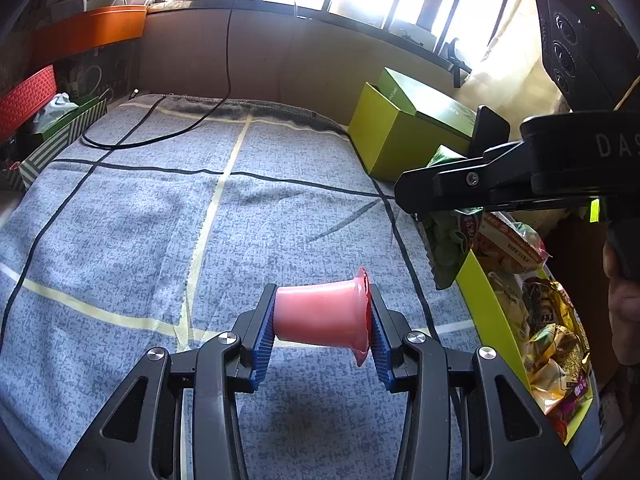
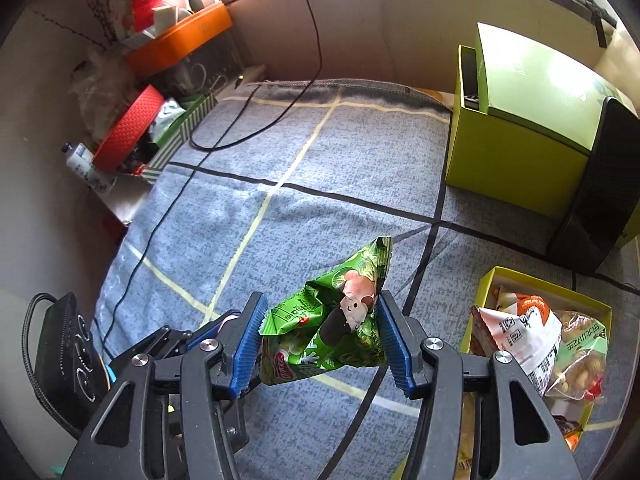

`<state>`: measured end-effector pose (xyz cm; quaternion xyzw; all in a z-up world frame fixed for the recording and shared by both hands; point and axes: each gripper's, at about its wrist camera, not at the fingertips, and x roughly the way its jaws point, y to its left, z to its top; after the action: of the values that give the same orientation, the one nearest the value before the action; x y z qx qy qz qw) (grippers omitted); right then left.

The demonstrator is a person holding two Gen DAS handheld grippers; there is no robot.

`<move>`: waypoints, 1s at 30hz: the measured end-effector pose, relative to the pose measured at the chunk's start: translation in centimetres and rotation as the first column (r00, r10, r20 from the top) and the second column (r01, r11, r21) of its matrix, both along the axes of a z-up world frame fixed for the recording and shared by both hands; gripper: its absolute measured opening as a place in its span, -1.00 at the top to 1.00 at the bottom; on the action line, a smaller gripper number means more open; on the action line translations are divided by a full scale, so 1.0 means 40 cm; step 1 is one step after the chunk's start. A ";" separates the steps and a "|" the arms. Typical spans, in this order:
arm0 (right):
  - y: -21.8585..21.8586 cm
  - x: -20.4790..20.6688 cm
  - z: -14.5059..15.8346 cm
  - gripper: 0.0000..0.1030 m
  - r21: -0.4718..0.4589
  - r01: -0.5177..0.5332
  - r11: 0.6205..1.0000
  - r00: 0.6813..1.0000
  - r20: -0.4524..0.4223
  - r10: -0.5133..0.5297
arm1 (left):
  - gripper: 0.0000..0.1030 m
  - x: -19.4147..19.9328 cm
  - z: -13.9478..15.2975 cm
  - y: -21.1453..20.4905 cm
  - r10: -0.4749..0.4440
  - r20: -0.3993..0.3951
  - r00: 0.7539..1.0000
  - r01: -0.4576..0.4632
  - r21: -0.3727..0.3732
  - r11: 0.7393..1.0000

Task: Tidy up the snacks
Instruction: 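Carry the green bag with the right gripper while the left carries the pink cup toward the tray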

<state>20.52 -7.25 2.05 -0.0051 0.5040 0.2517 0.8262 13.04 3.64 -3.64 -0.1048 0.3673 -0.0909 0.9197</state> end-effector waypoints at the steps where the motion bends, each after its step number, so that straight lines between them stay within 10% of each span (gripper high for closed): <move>1: -0.003 -0.009 0.007 -0.05 0.008 -0.002 1.000 1.000 0.007 0.002 | 0.17 -0.003 0.002 -0.003 -0.001 0.002 1.000 0.001 0.003 1.000; 30: -0.187 -0.276 0.061 -0.05 0.158 0.016 0.987 0.983 0.180 -0.045 | 0.17 -0.158 0.126 -0.047 0.000 0.066 0.998 -0.002 0.022 1.000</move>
<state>9.47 -14.73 4.47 0.0442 0.4047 0.2760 0.8707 6.71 1.77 1.40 -0.0916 0.3375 -0.0897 0.9325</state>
